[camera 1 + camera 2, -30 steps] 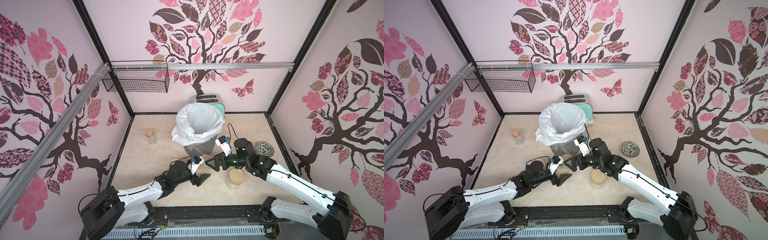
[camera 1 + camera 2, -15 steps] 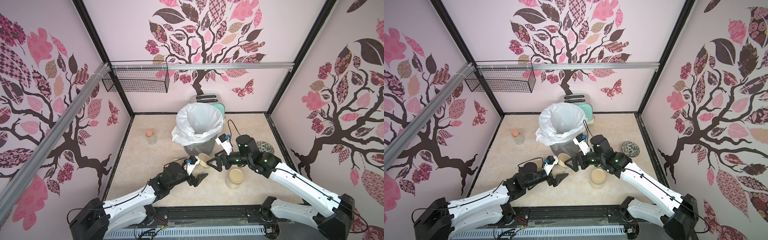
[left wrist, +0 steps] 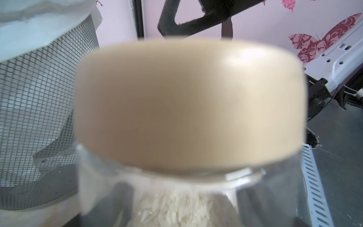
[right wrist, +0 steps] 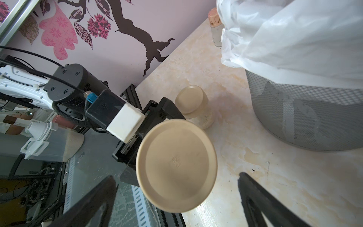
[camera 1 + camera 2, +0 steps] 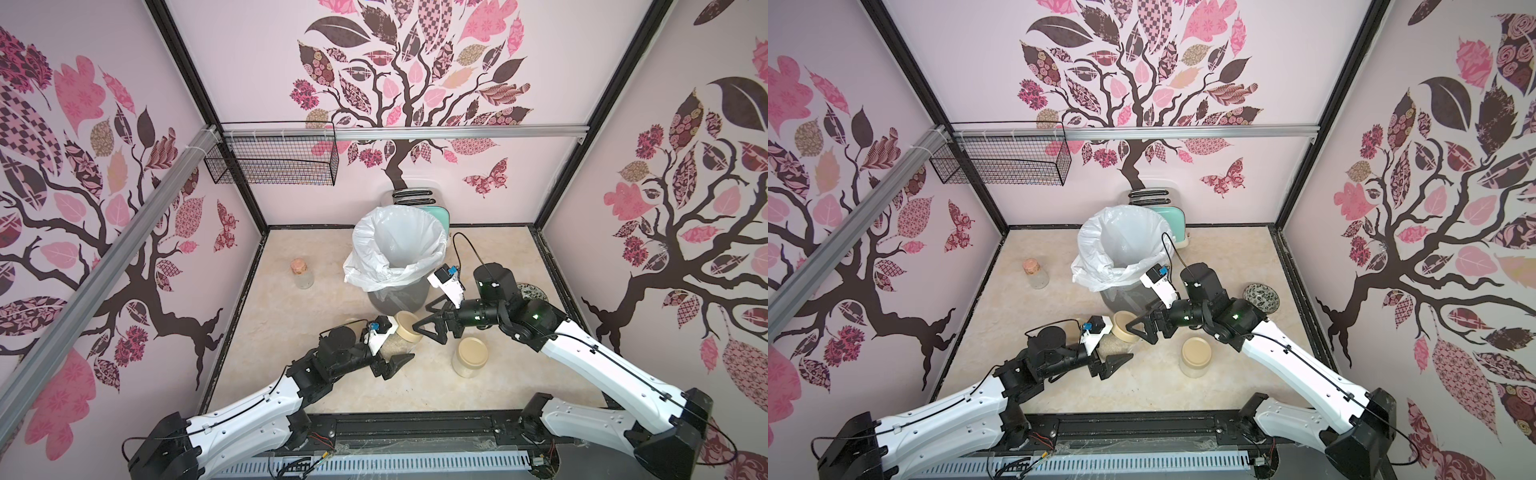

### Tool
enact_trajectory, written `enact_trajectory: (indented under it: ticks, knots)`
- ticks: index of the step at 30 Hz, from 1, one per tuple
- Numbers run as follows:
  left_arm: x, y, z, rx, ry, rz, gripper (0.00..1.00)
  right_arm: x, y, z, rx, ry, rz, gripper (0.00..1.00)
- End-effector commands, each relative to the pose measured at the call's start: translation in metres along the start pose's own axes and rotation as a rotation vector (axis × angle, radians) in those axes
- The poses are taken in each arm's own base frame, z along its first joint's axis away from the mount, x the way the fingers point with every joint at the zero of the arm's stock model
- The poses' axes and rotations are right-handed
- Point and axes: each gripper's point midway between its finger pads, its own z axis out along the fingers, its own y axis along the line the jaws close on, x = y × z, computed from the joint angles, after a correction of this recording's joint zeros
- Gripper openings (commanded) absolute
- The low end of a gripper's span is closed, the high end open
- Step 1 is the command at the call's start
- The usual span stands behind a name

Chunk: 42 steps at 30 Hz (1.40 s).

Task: Empty moldy rice from jars
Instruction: Unscrew the lid from the jar.

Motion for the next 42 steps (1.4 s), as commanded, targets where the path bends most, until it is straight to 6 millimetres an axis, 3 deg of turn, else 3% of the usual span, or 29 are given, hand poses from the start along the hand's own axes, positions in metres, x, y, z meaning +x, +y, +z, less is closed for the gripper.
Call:
enact_trajectory:
  ticks: [1, 5, 10, 15, 23, 31, 42]
  knots:
    - [-0.053, -0.008, -0.006, 0.037, -0.153, 0.057, 0.7, -0.007, 0.011, -0.001, -0.032, 0.006, -0.03, 0.99]
    - [-0.057, -0.006, -0.004, 0.022, -0.147, 0.082, 0.68, -0.005, 0.013, 0.002, -0.019, 0.014, -0.044, 1.0]
    - [-0.063, -0.004, 0.001, 0.018, -0.144, 0.105, 0.68, -0.001, 0.001, 0.009, 0.037, 0.028, -0.026, 0.99]
    - [-0.061, -0.003, 0.004, 0.018, -0.13, 0.106, 0.68, -0.006, 0.005, 0.009, 0.018, 0.015, -0.026, 0.99]
    - [-0.064, -0.004, 0.007, 0.029, -0.136, 0.104, 0.67, 0.0, 0.008, 0.013, -0.018, 0.028, -0.024, 0.89]
    - [-0.064, -0.006, 0.006, 0.036, -0.136, 0.097, 0.65, 0.008, 0.008, 0.016, -0.045, 0.038, -0.036, 0.9]
    - [-0.073, -0.013, 0.0, 0.073, -0.16, 0.073, 0.64, 0.016, 0.031, 0.012, -0.192, 0.015, -0.188, 0.85]
